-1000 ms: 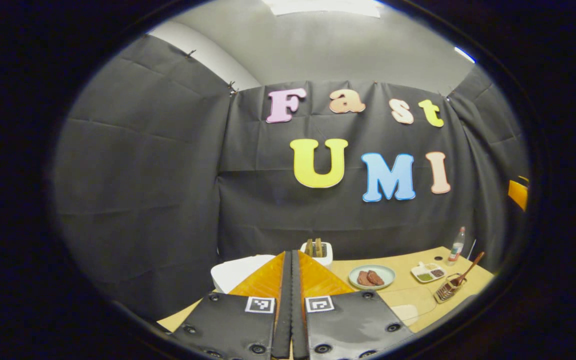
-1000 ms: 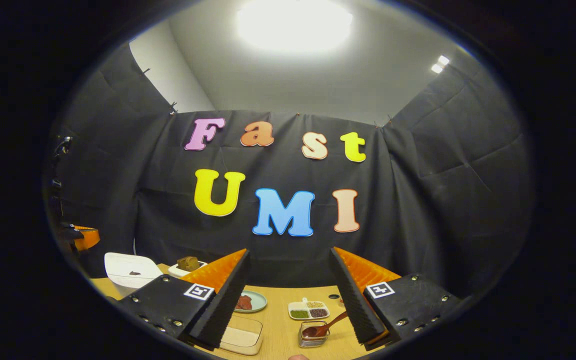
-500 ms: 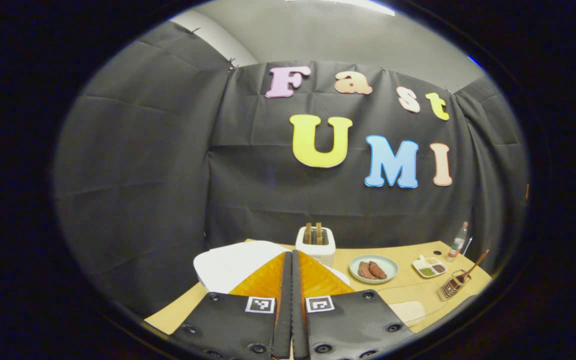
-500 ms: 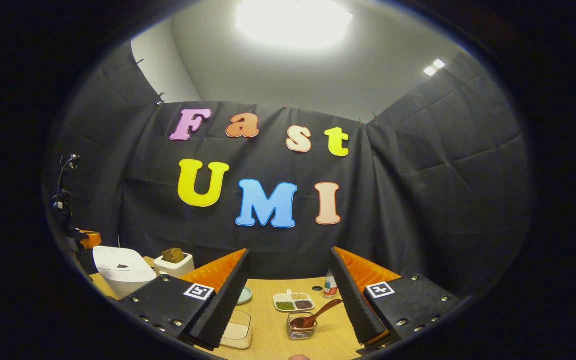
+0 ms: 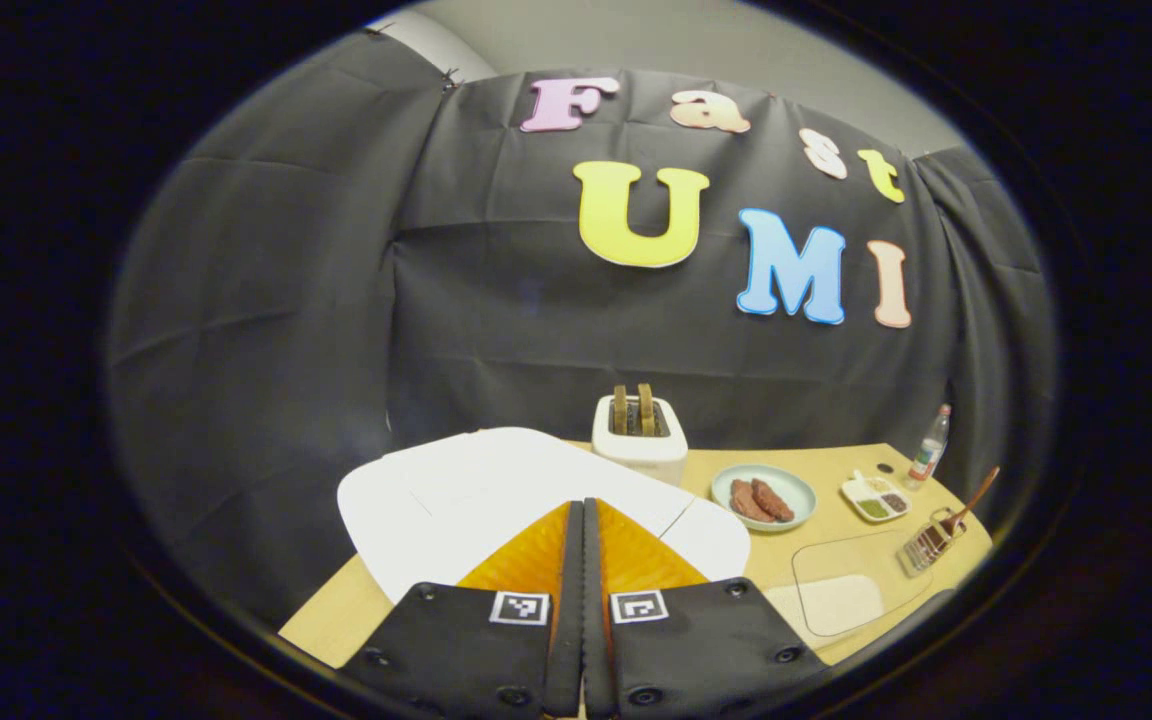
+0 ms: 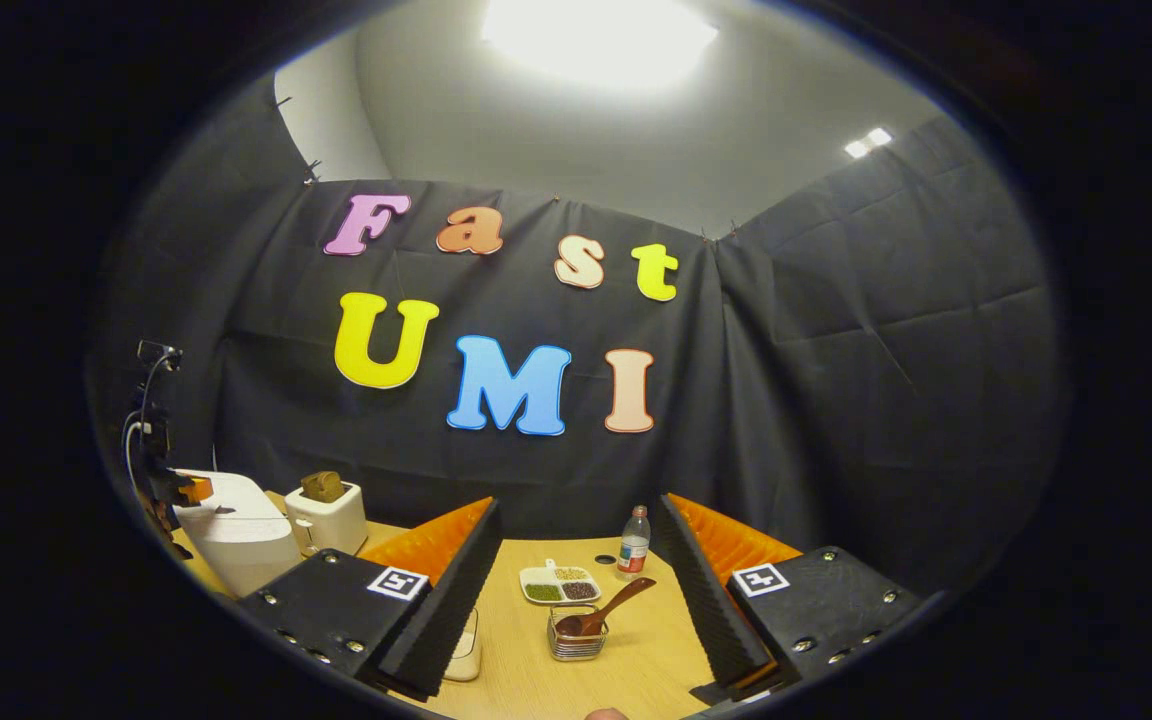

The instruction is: Close the left gripper, press the button to open the rice cooker; take a wooden spoon from the chopstick holder with the right hand, scoop a spoonful of rice and pour it into the rice cooker, then put the wooden spoon back into the chopstick holder.

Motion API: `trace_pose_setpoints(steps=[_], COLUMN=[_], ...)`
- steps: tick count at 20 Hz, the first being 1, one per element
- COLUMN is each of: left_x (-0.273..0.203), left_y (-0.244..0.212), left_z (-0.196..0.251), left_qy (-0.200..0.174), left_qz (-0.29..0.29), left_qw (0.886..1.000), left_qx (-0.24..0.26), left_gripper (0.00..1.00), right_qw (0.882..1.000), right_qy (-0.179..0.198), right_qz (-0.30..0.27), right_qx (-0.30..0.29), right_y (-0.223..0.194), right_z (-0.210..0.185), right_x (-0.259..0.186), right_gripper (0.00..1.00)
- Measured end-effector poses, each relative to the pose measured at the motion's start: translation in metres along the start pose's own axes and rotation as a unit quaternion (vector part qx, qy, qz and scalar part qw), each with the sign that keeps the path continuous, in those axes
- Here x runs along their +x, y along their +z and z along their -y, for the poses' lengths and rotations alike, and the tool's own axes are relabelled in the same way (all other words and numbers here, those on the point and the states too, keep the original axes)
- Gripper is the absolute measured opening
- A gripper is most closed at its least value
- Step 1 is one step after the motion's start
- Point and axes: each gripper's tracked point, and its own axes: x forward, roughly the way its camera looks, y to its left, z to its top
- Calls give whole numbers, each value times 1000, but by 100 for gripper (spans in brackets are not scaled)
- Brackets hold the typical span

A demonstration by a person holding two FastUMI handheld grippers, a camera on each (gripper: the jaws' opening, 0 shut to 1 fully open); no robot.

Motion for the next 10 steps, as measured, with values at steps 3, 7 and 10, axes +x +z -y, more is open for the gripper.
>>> trace_pose_setpoints(steps=[3, 7, 10], left_x=[8, 11, 15], left_y=[-19, -26, -32], left_z=[3, 6, 7], left_qy=[-1, 1, 6], left_qz=[-17, -20, -14], left_qw=[1000, 1000, 1000], left_qx=[4, 10, 2], left_gripper=[9, 9, 9], right_qw=[1000, 1000, 1000], right_qy=[-7, -6, 0], right_qz=[-7, -12, -5], right_qx=[-10, -17, -28], right_y=[-6, -7, -4], right_z=[3, 0, -6], right_x=[-3, -2, -1], right_gripper=[95, 95, 95])
